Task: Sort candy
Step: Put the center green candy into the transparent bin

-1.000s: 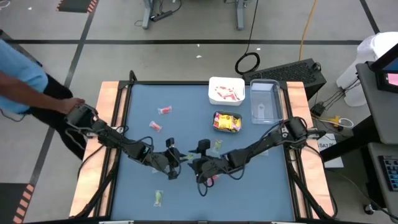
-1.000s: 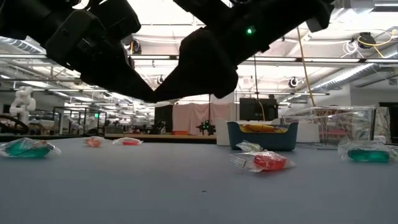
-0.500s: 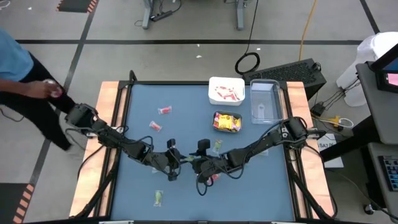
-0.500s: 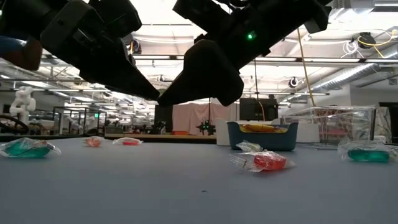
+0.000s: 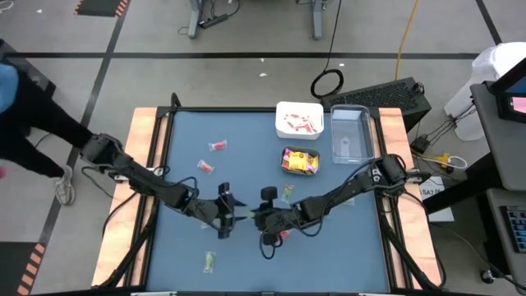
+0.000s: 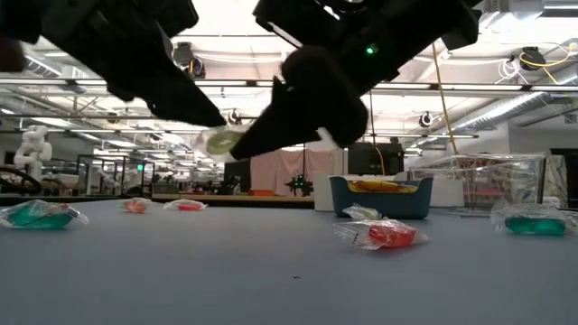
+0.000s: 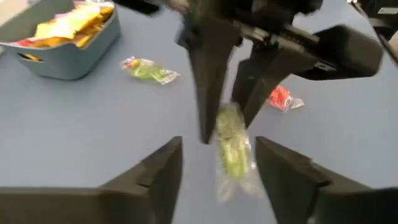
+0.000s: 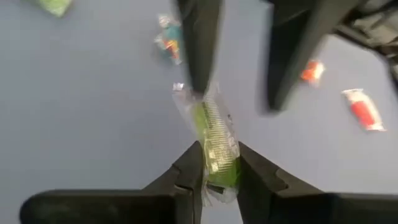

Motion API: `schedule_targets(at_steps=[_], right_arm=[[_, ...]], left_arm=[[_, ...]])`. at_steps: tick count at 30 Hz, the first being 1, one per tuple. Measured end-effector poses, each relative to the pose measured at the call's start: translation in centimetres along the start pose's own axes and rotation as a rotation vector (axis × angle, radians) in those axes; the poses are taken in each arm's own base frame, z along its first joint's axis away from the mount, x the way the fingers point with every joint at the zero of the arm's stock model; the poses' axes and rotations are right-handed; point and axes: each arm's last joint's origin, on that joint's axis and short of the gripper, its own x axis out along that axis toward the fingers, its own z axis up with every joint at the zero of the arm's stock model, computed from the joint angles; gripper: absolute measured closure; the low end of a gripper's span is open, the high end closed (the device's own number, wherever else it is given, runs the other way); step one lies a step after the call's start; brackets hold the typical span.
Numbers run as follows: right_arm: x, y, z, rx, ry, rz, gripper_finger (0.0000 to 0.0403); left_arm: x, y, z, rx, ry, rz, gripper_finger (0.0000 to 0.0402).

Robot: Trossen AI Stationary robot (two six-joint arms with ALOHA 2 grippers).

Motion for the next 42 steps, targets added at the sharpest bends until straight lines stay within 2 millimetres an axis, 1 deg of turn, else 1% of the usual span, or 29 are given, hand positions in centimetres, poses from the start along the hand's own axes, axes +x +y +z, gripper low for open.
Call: schedule_targets(at_steps=[2, 4, 7, 9, 11, 13, 15, 17, 20, 22, 25, 27, 29, 32, 35, 38, 40, 42], right_arm=[[-0.5, 0.0, -0.1, 0.003, 0.035, 0.027, 0.0339], [-1.5, -0.4, 0.1, 0.013, 0.076, 0.038, 0.0339], [-4.1, -1.6, 0.6, 0.024, 0.175, 0.035, 0.0339], [-6.5, -2.9, 1.4, 0.034, 0.258, 0.022, 0.0339], [-9.4, -4.7, 2.2, 0.047, 0.340, -0.030, 0.0339], [-12.2, -6.9, 2.6, 0.043, 0.411, -0.129, 0.0339], [-14.8, -9.2, 2.3, 0.028, 0.464, -0.269, 0.0339], [-17.2, -11.9, 2.0, 0.049, 0.484, -0.409, 0.0339], [-20.2, -16.3, 1.0, 0.154, 0.535, -0.551, 0.0339], [-21.2, -19.0, 0.1, 0.289, 0.559, -0.582, 0.0339], [-21.8, -22.5, -1.7, 0.482, 0.603, -0.594, 0.0339], [-21.7, -24.2, -3.2, 0.522, 0.657, -0.607, 0.0339], [-21.2, -25.6, -4.9, 0.548, 0.702, -0.608, 0.0339], [-20.2, -27.3, -7.8, 0.625, 0.754, -0.569, 0.0339], [-18.9, -27.8, -10.8, 0.705, 0.775, -0.501, 0.0339], [-17.9, -27.6, -13.4, 0.752, 0.790, -0.475, 0.0339], [-17.5, -27.4, -14.7, 0.763, 0.803, -0.486, 0.0339], [-17.3, -27.0, -15.5, 0.768, 0.821, -0.487, 0.0339]], left_arm=[[-1.0, 0.3, 0.4, 0.004, 0.008, 0.004, 0.0165], [-2.0, 0.7, 0.7, 0.014, 0.028, 0.024, 0.0142], [-3.4, 1.7, 0.3, 0.047, 0.090, 0.151, 0.0127], [-4.2, 2.5, -0.2, 0.054, 0.144, 0.252, 0.0126], [-4.8, 3.2, -0.7, 0.046, 0.197, 0.333, 0.0126], [-5.3, 3.7, -1.3, 0.031, 0.243, 0.389, 0.0126], [-5.5, 4.0, -1.8, 0.020, 0.280, 0.427, 0.0126], [-5.5, 4.3, -2.4, 0.025, 0.296, 0.456, 0.0126], [-5.4, 5.0, -3.3, 0.035, 0.318, 0.493, 0.0126], [-5.3, 5.7, -3.7, 0.030, 0.338, 0.527, 0.0126], [-5.4, 6.3, -4.1, 0.016, 0.391, 0.542, 0.0126], [-5.6, 6.4, -4.4, -0.057, 0.427, 0.527, 0.0126], [-5.8, 6.4, -4.6, -0.084, 0.441, 0.547, 0.0126], [-6.0, 7.0, -4.8, -0.042, 0.465, 0.617, 0.0126], [-6.1, 8.0, -4.9, -0.054, 0.505, 0.666, 0.0126], [-6.0, 8.6, -4.9, -0.082, 0.529, 0.668, 0.0126], [-5.9, 8.7, -4.9, -0.084, 0.544, 0.647, 0.0126], [-5.9, 8.7, -4.9, -0.088, 0.550, 0.637, 0.0126]])
